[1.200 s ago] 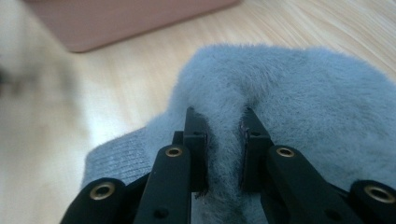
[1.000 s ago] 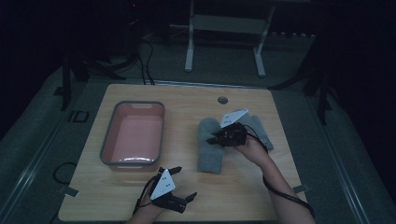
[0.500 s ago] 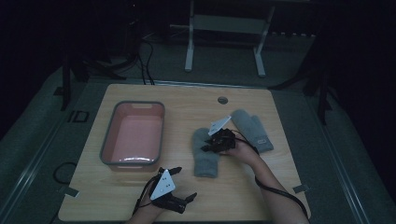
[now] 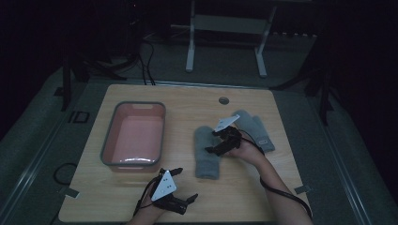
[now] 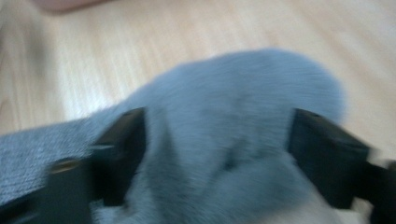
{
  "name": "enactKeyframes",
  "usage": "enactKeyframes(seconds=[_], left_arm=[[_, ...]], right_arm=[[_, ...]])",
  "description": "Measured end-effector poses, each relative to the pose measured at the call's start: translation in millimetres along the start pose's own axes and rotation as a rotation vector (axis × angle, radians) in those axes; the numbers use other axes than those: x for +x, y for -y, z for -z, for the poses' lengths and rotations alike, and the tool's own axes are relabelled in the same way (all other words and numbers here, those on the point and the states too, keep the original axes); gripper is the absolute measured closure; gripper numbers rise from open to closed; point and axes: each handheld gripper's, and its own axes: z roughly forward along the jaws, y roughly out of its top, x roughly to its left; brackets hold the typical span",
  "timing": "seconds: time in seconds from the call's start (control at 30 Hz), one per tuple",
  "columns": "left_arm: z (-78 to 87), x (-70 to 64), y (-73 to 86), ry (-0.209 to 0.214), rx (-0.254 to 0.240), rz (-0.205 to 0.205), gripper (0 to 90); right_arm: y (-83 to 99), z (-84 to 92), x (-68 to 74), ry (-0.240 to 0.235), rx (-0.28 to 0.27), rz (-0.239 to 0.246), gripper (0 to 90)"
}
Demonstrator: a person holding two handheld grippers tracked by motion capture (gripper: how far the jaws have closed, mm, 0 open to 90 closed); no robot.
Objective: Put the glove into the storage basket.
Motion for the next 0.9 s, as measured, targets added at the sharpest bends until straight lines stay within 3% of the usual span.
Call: enactKeyframes(seconds=[0.17, 0.23, 0.37, 0.4, 0.43, 0.47, 0.5, 0.57, 0.6, 0.73, 0.8, 0.9], left_arm=[[-0.2, 0.0, 0.0, 0.000, 0.001, -0.001, 1.2], [-0.6, 0.2, 0.1, -0.001, 0.001, 0.000, 1.2], [-0.7, 0.3, 0.2, -0.002, 0.001, -0.001, 1.2], [-0.8, 0.3, 0.3, -0.002, 0.003, -0.001, 1.2], [-0.8, 0.4, 0.4, -0.003, 0.004, -0.001, 1.2], [-0.8, 0.4, 0.4, -0.003, 0.004, -0.001, 1.2], [-0.7, 0.6, 0.4, -0.002, 0.004, 0.000, 1.2], [-0.8, 0.6, 0.5, -0.002, 0.003, 0.002, 1.2], [-1.0, 0.7, 0.6, -0.002, 0.005, 0.001, 1.2], [-1.1, 0.4, 0.6, -0.001, 0.007, 0.000, 1.2], [-1.3, 0.5, 0.7, -0.001, 0.008, 0.004, 1.2], [-1.4, 0.5, 0.8, -0.002, 0.009, 0.003, 1.2]], right_arm=[[6.3, 24.4, -8.8, 0.084, -0.048, -0.066, 16.3], [9.6, 37.6, -14.2, 0.111, -0.060, -0.086, 25.0], [12.9, 46.1, -19.5, 0.133, -0.062, -0.103, 27.4], [14.9, 50.9, -23.4, 0.146, -0.053, -0.123, 32.0], [23.1, 68.7, -31.3, 0.203, -0.081, -0.171, 37.6], [23.1, 68.7, -31.3, 0.203, -0.081, -0.171, 37.6], [28.3, 77.9, -35.1, 0.238, -0.099, -0.199, 36.9], [28.3, 77.9, -35.1, 0.238, -0.099, -0.199, 36.9], [36.7, 88.5, -42.9, 0.289, -0.100, -0.267, 35.4], [45.3, 97.3, -50.2, 0.314, -0.124, -0.302, 36.1], [55.0, 103.8, -58.3, 0.361, -0.129, -0.361, 31.7], [65.1, 104.8, -67.1, 0.388, -0.117, -0.407, 33.9]])
